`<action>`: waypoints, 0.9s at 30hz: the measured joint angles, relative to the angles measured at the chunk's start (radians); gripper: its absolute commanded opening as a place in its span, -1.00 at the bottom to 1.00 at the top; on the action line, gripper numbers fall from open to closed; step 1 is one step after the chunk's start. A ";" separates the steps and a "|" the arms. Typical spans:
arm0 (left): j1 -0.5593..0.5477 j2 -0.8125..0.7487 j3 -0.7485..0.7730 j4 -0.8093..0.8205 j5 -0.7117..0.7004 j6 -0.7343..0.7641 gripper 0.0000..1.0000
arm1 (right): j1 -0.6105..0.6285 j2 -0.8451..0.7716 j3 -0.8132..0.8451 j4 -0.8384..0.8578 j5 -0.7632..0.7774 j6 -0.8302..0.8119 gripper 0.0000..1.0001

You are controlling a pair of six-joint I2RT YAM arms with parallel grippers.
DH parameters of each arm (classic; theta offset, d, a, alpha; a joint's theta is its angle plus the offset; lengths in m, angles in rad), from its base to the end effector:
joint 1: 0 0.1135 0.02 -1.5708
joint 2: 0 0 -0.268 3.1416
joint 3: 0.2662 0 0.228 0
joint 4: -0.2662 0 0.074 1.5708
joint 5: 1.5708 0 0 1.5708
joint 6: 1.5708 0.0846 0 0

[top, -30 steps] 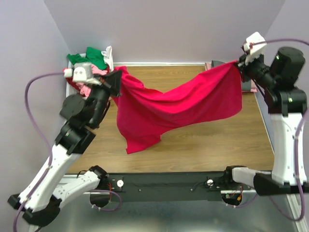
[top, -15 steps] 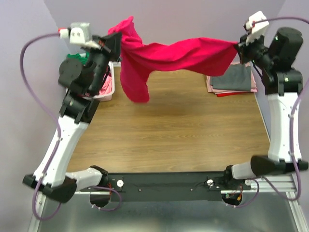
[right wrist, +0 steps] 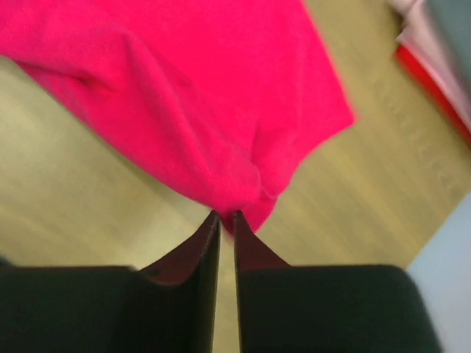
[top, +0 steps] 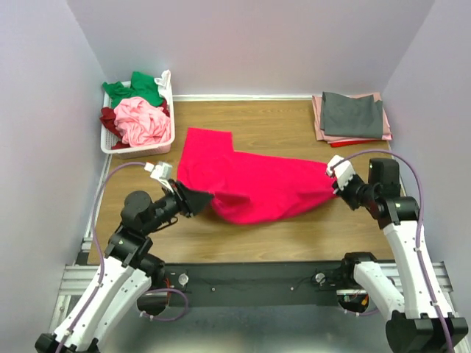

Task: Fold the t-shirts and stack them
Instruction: Flatten the tshirt out

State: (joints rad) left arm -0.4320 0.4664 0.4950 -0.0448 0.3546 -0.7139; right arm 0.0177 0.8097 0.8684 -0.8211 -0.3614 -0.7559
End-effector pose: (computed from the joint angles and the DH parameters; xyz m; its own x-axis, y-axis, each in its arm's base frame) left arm 0.1258 -0.0904 0.2978 -0.4746 -0.4573 -0.7520 0.5254 0.5383 -0.6589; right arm 0.1614 0.0328 0.2746 -0.3158 -0.6473 -0.6937 -0.6718 0.6689 -0.3184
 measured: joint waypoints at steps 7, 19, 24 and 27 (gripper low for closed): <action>-0.002 -0.152 0.145 -0.392 0.089 -0.077 0.86 | 0.000 -0.089 -0.024 -0.115 0.061 -0.073 0.99; -0.002 0.269 0.246 -0.293 -0.043 0.132 0.84 | 0.000 0.341 0.073 0.018 -0.182 0.146 0.98; 0.005 0.620 0.354 -0.262 -0.160 0.272 0.69 | 0.000 0.459 0.090 0.065 -0.260 0.229 0.98; 0.043 0.770 0.454 -0.238 -0.219 0.340 0.61 | -0.012 0.483 0.091 0.107 -0.248 0.288 0.95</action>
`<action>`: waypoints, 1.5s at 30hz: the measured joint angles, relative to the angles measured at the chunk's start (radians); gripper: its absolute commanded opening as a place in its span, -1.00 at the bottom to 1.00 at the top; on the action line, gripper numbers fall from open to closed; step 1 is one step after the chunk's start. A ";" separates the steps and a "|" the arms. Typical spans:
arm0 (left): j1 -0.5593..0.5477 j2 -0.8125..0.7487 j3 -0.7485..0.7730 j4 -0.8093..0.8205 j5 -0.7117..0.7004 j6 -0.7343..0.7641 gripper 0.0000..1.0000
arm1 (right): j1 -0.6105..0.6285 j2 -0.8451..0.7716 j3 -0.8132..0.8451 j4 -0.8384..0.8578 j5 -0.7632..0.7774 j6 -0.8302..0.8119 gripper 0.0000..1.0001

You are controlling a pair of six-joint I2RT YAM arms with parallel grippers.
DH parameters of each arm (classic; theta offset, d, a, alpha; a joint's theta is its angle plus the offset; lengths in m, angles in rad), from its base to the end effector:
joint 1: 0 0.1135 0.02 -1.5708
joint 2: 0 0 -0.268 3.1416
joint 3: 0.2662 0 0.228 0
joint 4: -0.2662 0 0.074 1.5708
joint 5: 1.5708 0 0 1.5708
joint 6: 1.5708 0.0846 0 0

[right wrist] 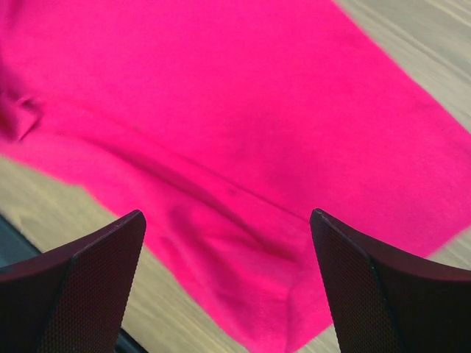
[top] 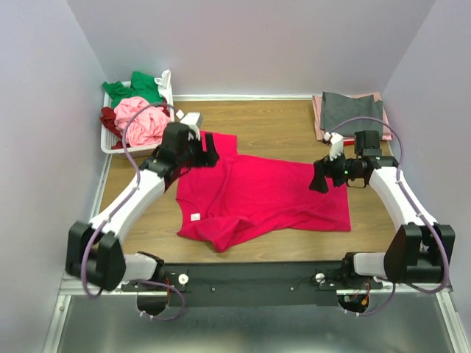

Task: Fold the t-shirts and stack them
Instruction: Flatten the tshirt out

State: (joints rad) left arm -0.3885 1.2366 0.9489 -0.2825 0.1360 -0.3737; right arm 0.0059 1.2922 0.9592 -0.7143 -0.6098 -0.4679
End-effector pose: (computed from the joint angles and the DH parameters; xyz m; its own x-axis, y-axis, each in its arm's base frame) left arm 0.2667 -0.1216 0.2766 -0.6407 -0.1286 -0.7570 0.2654 0.8880 -0.3754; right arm 0.2452 0.0499 0.2318 -0.6417 -0.3735 -0.6699 -0.6504 0.7278 0.2172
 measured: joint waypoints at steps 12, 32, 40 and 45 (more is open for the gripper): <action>0.161 0.615 0.528 0.051 -0.072 0.171 0.12 | -0.285 0.301 0.126 0.102 -0.046 0.126 0.85; 0.211 1.025 0.958 -0.150 -0.181 0.257 0.04 | -0.332 0.304 0.107 0.107 -0.176 0.120 0.84; 0.211 1.085 0.980 -0.199 -0.221 0.258 0.02 | -0.335 0.300 0.103 0.107 -0.193 0.120 0.84; 0.214 1.098 0.987 -0.228 -0.260 0.258 -0.02 | -0.335 0.299 0.101 0.107 -0.194 0.120 0.84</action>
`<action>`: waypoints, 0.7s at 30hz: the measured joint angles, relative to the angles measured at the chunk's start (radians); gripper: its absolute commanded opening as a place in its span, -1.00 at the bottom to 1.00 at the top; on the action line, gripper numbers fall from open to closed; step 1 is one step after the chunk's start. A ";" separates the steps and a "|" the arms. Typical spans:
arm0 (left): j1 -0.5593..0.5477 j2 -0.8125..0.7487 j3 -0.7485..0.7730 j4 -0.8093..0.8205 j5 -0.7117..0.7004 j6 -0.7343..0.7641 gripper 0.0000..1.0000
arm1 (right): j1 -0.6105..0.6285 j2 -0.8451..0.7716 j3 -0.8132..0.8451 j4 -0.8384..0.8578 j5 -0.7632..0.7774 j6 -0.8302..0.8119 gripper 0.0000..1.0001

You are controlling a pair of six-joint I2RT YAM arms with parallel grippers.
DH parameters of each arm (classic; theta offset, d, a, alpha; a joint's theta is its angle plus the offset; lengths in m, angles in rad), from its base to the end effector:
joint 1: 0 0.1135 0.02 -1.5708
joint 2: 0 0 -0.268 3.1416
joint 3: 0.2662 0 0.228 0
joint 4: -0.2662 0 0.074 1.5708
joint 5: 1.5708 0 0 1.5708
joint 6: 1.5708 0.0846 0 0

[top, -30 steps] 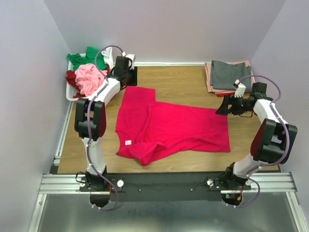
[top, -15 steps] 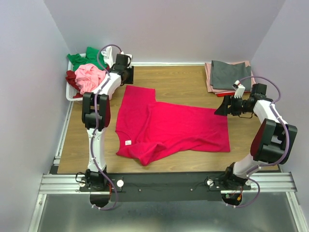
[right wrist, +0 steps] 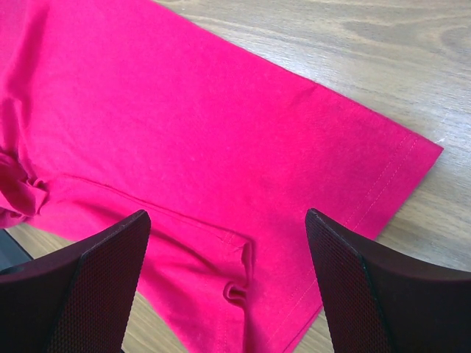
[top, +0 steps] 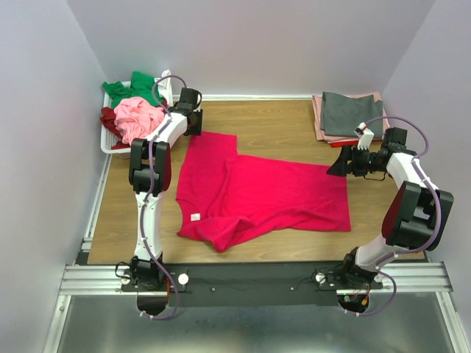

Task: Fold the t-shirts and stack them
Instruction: Flatten the tshirt out

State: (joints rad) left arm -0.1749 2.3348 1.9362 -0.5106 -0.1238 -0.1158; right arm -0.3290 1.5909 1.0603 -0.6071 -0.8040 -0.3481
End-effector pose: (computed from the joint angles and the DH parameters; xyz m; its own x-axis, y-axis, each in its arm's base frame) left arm 0.5222 -0.0817 0.1523 -0.7831 0.0219 -0.6215 0.0076 0.9996 0.0258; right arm 0.3047 -0.0396 0.2014 -0.7864 0.0184 -0.6175 -0.3511 0.8091 0.4713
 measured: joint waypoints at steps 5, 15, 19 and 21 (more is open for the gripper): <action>0.018 -0.001 -0.007 -0.004 -0.029 -0.001 -0.06 | 0.000 -0.001 0.000 0.000 -0.006 0.000 0.84; 0.073 -0.030 -0.067 0.000 -0.047 -0.006 -0.06 | 0.000 -0.002 -0.002 0.000 -0.015 0.000 0.84; 0.082 -0.056 -0.090 0.000 -0.047 -0.006 -0.05 | 0.000 -0.007 -0.004 0.000 -0.021 0.000 0.84; 0.088 -0.066 -0.092 0.006 -0.021 -0.006 -0.03 | 0.000 -0.008 -0.004 0.000 -0.023 0.000 0.84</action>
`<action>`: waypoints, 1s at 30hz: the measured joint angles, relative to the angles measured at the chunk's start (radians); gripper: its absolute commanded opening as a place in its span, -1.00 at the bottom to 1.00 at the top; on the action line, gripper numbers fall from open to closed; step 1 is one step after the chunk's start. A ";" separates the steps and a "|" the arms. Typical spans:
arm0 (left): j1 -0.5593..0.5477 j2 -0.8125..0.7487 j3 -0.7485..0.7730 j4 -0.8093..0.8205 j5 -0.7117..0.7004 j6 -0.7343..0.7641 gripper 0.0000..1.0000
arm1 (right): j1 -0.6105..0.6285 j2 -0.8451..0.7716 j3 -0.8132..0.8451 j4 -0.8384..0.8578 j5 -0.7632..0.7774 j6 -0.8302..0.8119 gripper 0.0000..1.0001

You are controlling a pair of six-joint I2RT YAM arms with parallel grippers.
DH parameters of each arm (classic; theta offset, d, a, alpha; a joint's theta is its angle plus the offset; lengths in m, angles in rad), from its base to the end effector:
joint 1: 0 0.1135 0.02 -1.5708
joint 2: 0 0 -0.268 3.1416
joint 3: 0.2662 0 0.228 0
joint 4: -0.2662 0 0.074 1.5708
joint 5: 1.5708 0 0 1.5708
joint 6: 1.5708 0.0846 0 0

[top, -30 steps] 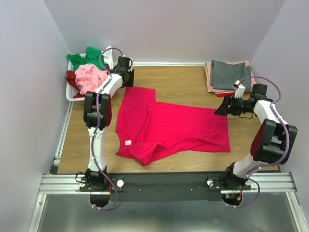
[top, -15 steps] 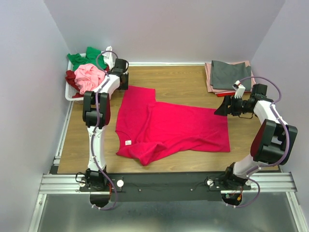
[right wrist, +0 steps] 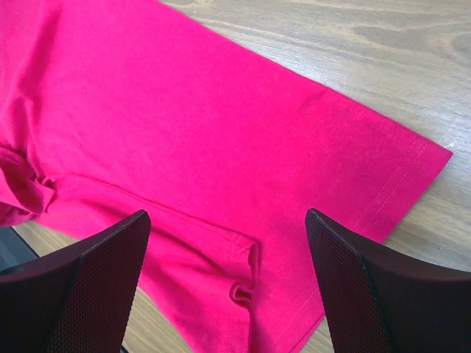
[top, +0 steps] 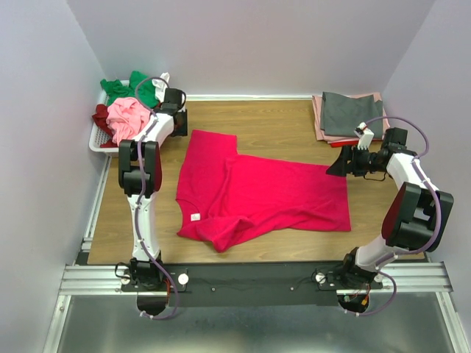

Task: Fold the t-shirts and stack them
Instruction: Flatten the tshirt out

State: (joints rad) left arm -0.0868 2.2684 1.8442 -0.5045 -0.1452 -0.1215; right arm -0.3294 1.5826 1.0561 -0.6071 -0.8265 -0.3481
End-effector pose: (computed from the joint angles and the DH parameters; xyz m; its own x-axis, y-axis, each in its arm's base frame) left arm 0.5109 -0.0322 0.1567 -0.7919 -0.0515 -0.6085 -0.0972 0.9944 0.0424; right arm 0.3031 -0.0379 0.2038 -0.7800 0.0225 -0.6253 -0.3634 0.7973 0.4820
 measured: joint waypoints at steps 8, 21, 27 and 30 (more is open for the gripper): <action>-0.002 -0.008 0.024 0.023 0.163 0.006 0.01 | 0.000 -0.001 -0.003 0.000 -0.005 0.000 0.84; -0.007 0.082 0.107 0.028 0.315 0.006 0.01 | 0.000 -0.001 -0.005 0.000 -0.005 -0.001 0.84; -0.007 0.104 0.117 0.022 0.341 0.005 0.00 | 0.000 -0.001 -0.005 0.000 -0.005 -0.001 0.84; -0.007 0.111 0.124 0.021 0.345 0.005 -0.03 | 0.000 -0.001 -0.005 0.000 -0.005 -0.001 0.84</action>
State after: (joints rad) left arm -0.0940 2.3791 1.9686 -0.4831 0.1997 -0.1165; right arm -0.3298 1.5818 1.0515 -0.6071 -0.8318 -0.3492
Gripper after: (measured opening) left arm 0.496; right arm 0.921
